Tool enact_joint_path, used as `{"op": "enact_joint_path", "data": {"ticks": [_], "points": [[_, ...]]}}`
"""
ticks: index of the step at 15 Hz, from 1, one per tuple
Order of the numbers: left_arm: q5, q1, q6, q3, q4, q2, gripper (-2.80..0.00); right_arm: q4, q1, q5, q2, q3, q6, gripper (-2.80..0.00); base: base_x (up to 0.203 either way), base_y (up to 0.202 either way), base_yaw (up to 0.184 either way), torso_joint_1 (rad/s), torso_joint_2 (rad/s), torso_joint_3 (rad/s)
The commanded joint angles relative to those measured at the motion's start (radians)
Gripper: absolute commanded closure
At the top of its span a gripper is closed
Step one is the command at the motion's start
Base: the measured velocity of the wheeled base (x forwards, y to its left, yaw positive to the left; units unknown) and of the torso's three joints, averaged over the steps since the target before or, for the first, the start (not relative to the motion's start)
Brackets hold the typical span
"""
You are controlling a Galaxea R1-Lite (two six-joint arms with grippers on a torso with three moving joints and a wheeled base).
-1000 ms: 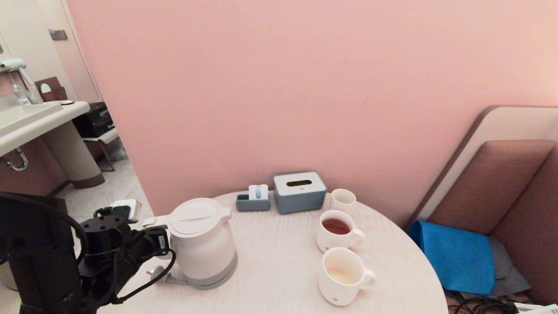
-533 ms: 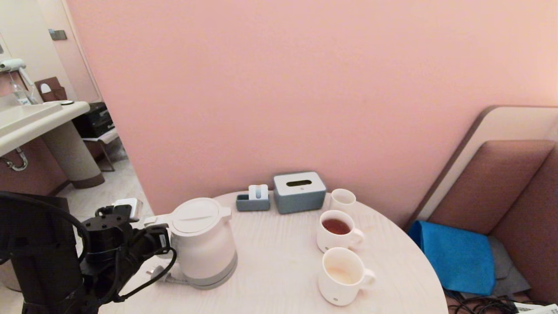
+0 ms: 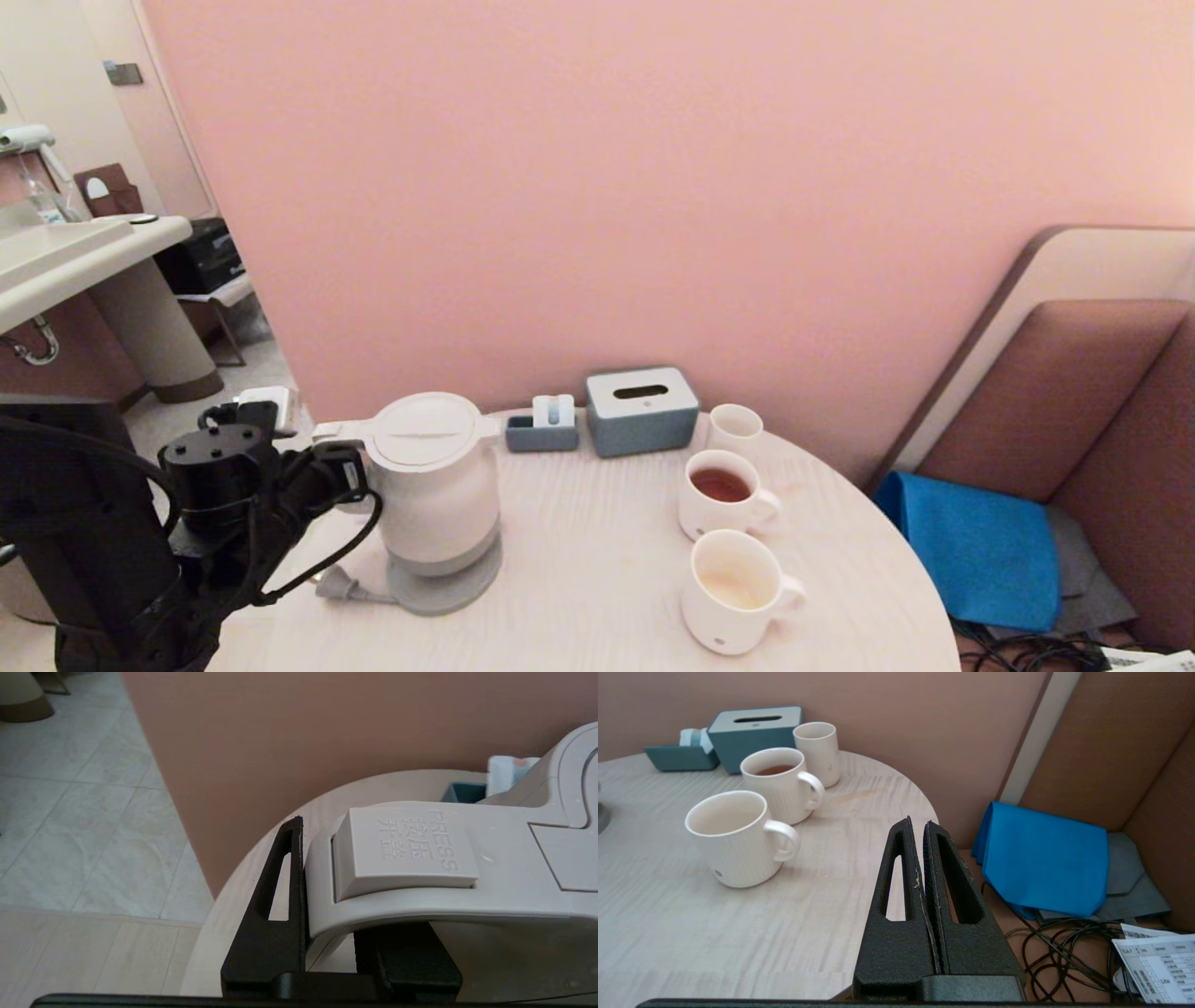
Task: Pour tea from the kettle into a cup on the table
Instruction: Pick up the kettle, then pour water into the cup
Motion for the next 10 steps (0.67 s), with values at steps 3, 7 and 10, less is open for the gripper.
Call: {"op": "enact_joint_path", "data": {"ticks": [3,7,10], "points": [[0.000,-0.006,-0.003,-0.018,-0.052,-0.044,0.00,0.000,0.000,0.000,0.001,0.000,0.001,0.00,0.000,0.000,0.000,0.000,0.00,0.000],[0.005,-0.051,0.014,-0.032,0.063,-0.156,0.00,0.000,0.000,0.000,0.001,-0.001,0.001,0.00,0.000,0.000,0.000,0.000,0.00,0.000],[0.022,-0.076,0.021,-0.109,0.275,-0.289,0.00,0.000,0.000,0.000,0.001,0.000,0.001,0.00,0.000,0.000,0.000,0.000,0.00,0.000]]}}
